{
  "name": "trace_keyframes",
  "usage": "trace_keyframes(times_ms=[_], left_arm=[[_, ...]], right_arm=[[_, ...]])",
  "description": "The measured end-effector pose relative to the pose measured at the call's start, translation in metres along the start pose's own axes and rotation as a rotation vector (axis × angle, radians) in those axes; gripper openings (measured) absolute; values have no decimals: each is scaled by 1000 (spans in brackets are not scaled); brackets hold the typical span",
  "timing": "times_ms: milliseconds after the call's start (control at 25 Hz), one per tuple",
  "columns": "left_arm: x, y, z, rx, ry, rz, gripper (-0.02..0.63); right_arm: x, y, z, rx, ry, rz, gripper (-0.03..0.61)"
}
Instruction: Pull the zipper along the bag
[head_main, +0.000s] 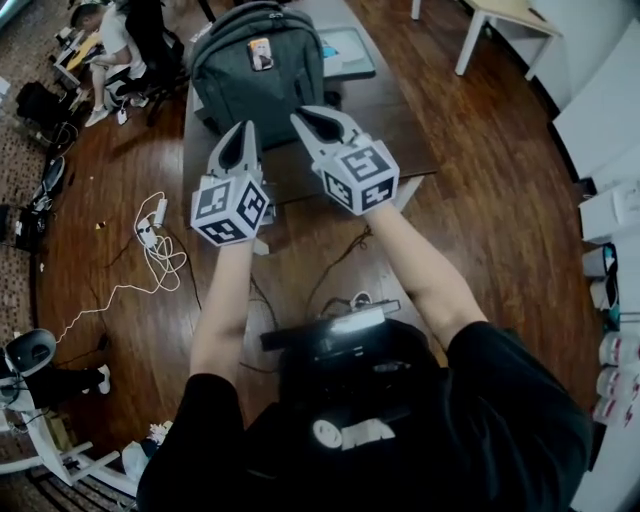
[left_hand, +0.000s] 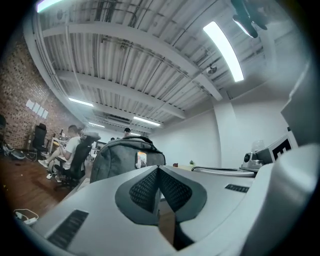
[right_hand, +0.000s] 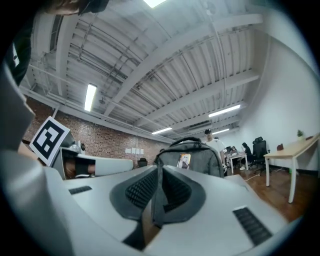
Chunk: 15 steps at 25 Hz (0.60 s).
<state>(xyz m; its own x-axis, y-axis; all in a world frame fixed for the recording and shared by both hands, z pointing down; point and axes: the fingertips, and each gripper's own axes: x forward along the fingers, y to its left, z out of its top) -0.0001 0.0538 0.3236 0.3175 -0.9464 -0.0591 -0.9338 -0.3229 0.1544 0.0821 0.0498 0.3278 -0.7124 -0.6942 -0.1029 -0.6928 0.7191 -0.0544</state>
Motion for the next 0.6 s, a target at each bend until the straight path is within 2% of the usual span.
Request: trace_keyframes(times_ms=[200, 320, 480, 600], left_arm=[[-36, -22, 0, -24, 24, -52, 0], [-69, -36, 6, -40, 11, -83, 0], [-115, -58, 13, 2, -11, -100, 0], [-139, -78, 19, 32, -17, -104, 0]], right_arm=[[-39, 30, -1, 19, 9, -82, 35], [-65, 58, -1, 26, 6, -115, 35], [-100, 92, 6, 49, -19, -179, 35], [-124, 116, 20, 28, -31, -216, 35]])
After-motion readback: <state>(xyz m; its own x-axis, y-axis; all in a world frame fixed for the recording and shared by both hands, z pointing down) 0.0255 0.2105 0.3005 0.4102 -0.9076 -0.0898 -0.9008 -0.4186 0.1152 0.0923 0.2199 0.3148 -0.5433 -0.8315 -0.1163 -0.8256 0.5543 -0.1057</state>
